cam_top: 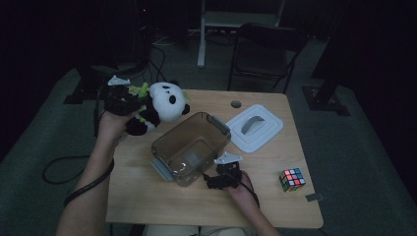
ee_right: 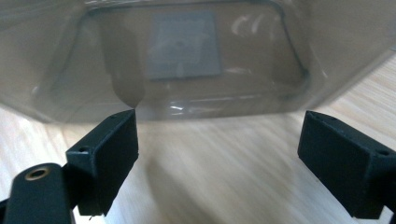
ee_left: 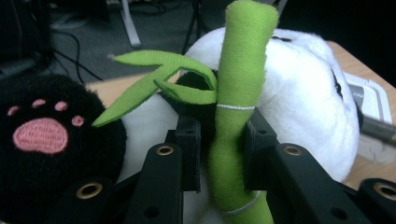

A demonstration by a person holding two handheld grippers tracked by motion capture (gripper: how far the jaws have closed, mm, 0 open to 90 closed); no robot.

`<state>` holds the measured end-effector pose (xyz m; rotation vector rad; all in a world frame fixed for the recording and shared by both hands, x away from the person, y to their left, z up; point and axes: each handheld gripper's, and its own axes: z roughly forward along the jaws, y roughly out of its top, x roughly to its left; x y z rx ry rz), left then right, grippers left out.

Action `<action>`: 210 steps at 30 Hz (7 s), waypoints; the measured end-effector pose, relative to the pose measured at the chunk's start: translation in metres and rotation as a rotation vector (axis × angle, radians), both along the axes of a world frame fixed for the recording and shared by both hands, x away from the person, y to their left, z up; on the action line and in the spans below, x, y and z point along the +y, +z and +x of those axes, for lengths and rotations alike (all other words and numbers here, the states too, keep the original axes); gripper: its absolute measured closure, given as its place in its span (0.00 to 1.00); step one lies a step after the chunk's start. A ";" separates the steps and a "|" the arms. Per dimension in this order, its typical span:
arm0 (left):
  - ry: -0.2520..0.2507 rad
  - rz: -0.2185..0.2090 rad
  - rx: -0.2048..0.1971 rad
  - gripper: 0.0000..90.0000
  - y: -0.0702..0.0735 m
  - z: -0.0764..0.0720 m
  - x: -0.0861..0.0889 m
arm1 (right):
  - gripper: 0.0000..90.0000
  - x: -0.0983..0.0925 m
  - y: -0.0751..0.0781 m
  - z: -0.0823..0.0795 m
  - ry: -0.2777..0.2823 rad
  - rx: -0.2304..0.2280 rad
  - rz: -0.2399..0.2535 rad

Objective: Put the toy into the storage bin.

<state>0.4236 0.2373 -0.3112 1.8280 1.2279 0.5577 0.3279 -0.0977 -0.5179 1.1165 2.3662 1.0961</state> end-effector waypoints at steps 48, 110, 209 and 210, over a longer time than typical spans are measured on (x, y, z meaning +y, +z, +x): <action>-0.195 0.168 0.224 0.74 -0.076 0.012 -0.078 | 0.13 0.046 0.013 0.040 -0.124 -0.027 0.120; 0.093 -0.014 0.186 0.10 -0.179 0.102 0.049 | 0.13 0.026 0.004 0.050 -0.113 0.009 0.112; -0.303 0.049 0.044 0.10 -0.122 -0.060 -0.050 | 0.15 -0.104 0.064 0.019 -0.251 -0.096 0.206; -0.312 0.046 0.033 0.10 -0.118 -0.062 -0.051 | 0.15 -0.104 0.068 0.017 -0.247 -0.102 0.217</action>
